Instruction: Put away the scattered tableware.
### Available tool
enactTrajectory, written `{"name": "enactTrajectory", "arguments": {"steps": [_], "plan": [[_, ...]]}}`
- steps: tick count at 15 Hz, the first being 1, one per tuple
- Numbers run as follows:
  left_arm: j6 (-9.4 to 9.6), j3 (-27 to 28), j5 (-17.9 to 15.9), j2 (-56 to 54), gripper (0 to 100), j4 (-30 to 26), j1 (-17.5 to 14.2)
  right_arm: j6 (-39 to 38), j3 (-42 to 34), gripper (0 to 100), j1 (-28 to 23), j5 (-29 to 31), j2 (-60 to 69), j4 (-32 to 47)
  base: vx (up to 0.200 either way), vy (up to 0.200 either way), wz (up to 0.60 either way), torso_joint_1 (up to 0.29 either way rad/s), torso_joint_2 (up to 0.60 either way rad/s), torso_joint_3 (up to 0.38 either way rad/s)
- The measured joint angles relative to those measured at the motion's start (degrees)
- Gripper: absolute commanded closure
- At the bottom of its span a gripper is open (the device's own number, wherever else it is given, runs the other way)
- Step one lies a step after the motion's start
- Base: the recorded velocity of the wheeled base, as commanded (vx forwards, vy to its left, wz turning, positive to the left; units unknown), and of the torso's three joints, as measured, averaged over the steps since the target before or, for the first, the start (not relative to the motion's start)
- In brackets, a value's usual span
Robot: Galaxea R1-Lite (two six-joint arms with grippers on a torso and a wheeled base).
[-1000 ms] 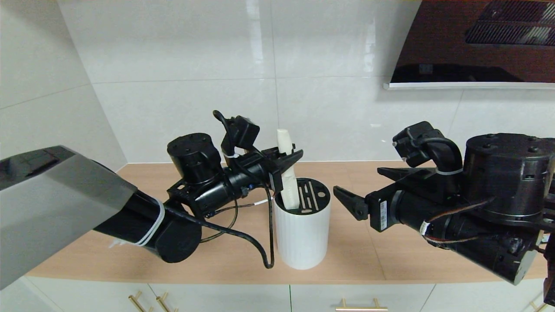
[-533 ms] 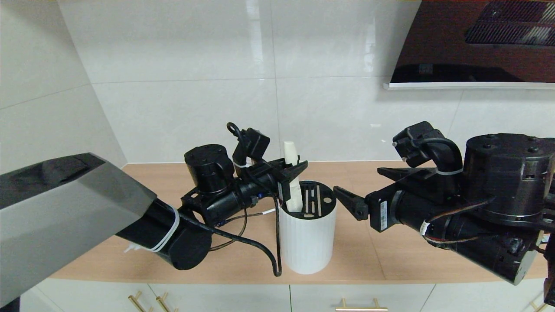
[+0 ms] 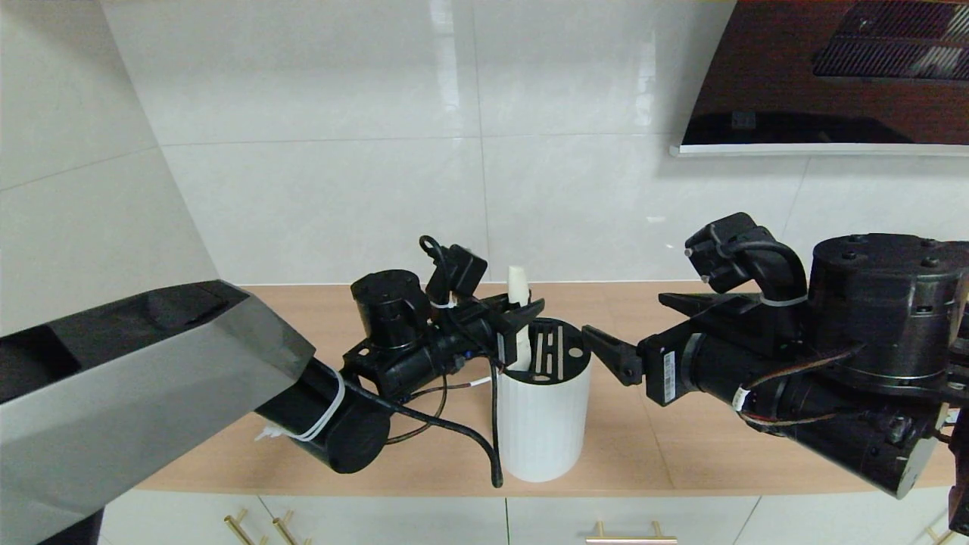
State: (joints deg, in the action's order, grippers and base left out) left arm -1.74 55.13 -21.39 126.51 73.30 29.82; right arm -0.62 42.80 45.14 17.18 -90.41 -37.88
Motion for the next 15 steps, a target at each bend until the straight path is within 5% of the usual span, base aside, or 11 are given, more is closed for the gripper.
{"name": "enactTrajectory", "arguments": {"steps": [2,3,11,15], "plan": [[0.00,0.22,0.13,0.59,100,-0.04,-0.02,0.02,0.00,0,0.00,-0.07,0.00,0.02,0.000,0.000,0.00,0.000,0.00,0.000],[0.00,0.27,0.32,0.67,0,-0.01,-0.02,0.00,0.00,0,0.00,0.01,0.00,0.02,0.000,0.000,0.00,0.000,0.00,0.000],[-0.04,0.71,3.99,-1.43,0,0.18,-0.02,0.00,0.00,0,0.00,-0.02,0.00,0.02,0.000,0.000,0.00,0.000,0.00,0.000],[-0.11,0.41,9.19,-4.83,0,0.79,0.68,0.00,0.00,0,-0.22,0.04,0.61,0.02,0.000,0.000,0.00,0.000,0.00,0.000]]}}
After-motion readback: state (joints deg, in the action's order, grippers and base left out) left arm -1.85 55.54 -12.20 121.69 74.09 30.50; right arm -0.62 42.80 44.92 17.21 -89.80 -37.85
